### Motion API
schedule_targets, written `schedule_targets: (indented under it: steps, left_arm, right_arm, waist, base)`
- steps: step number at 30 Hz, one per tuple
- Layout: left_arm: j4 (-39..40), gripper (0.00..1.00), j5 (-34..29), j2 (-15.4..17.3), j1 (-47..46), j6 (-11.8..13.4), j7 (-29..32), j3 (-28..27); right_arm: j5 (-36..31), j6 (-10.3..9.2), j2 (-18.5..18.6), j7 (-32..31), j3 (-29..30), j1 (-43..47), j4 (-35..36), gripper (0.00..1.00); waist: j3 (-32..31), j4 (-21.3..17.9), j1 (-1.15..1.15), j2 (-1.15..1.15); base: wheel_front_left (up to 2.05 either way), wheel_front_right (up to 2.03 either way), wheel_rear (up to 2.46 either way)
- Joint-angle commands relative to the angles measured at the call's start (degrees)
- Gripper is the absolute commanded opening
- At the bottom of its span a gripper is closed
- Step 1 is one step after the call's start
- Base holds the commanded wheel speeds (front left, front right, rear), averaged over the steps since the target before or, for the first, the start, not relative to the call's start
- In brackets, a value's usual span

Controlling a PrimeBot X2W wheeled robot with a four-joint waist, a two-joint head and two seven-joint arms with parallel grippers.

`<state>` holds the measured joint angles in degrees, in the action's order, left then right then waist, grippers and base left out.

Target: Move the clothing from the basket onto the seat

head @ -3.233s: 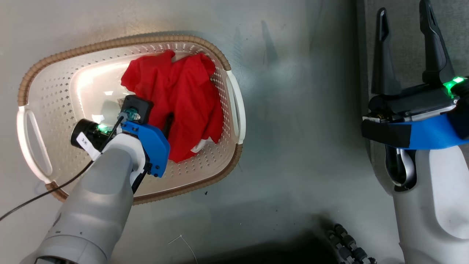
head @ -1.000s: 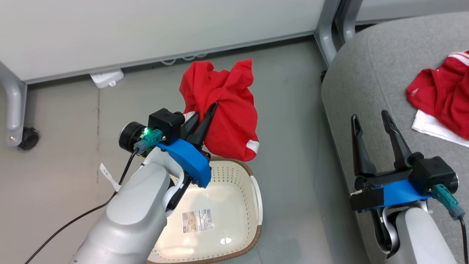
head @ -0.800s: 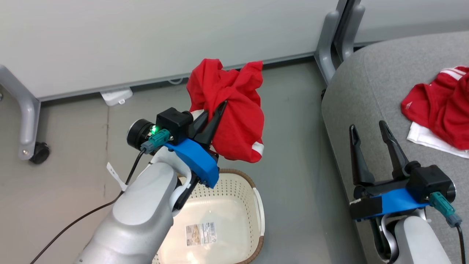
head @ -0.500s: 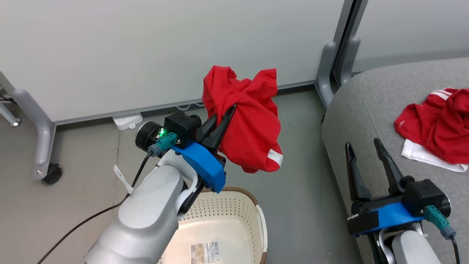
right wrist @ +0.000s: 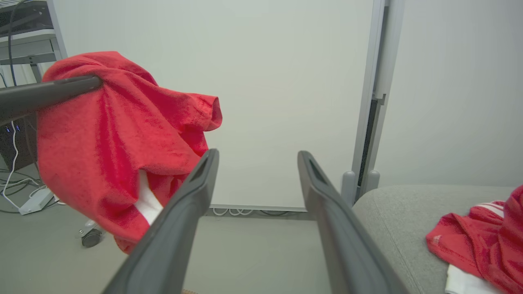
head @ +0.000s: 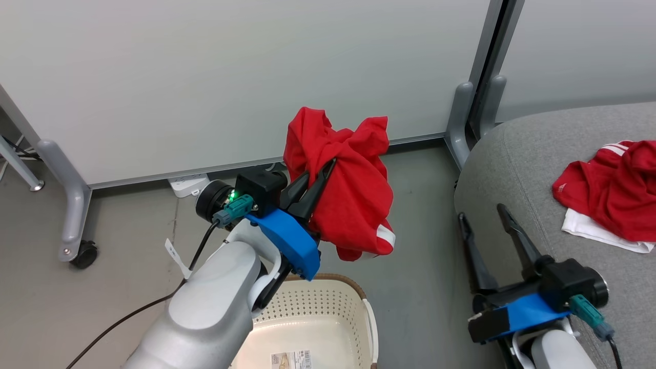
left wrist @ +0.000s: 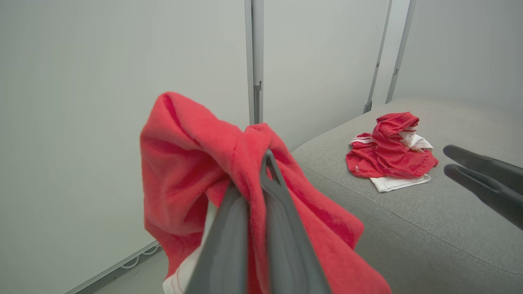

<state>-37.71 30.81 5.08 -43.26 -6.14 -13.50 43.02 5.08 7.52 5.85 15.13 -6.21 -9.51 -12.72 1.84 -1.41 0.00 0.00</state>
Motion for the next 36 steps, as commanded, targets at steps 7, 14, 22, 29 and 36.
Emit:
schedule_targets:
  steps: [7,14,22,29,36]
  left_arm:
    - [1.2,0.0,0.3,0.6,-0.2,0.6,0.3,0.3]
    - [2.0,0.0,0.2,0.3,-1.3,0.8,0.5,0.9]
    - [2.3,0.0,0.0,-0.6,-2.7,0.6,0.4,2.2]
    - [2.5,0.0,0.2,-1.3,-3.6,0.2,0.2,3.7]
    - [2.9,0.0,0.8,-1.7,-4.9,0.0,-0.1,5.2]
  right_arm:
    - [0.3,-0.06,1.7,0.0,-8.3,-4.6,-0.6,1.0]
    - [1.0,-0.06,2.6,0.0,-16.6,-11.3,-3.5,1.0]
    - [1.4,-0.06,1.5,0.0,-23.2,-20.3,-12.4,1.0]
    - [1.3,-0.06,0.5,0.0,-26.1,-25.4,-19.6,1.0]
    - [1.5,-0.06,-0.5,0.0,-27.9,-30.1,-26.3,1.0]
  waist:
    - [1.1,0.2,0.0,0.0]
    - [2.8,0.7,0.0,0.0]
    - [4.7,2.0,0.0,0.0]
    - [6.2,3.0,0.0,0.0]
    - [7.9,4.0,0.0,0.0]
  base:
    - [0.0,0.0,0.0]
    - [0.0,0.0,0.0]
    - [0.0,0.0,0.0]
    - [0.0,0.0,0.0]
    - [0.0,0.0,0.0]
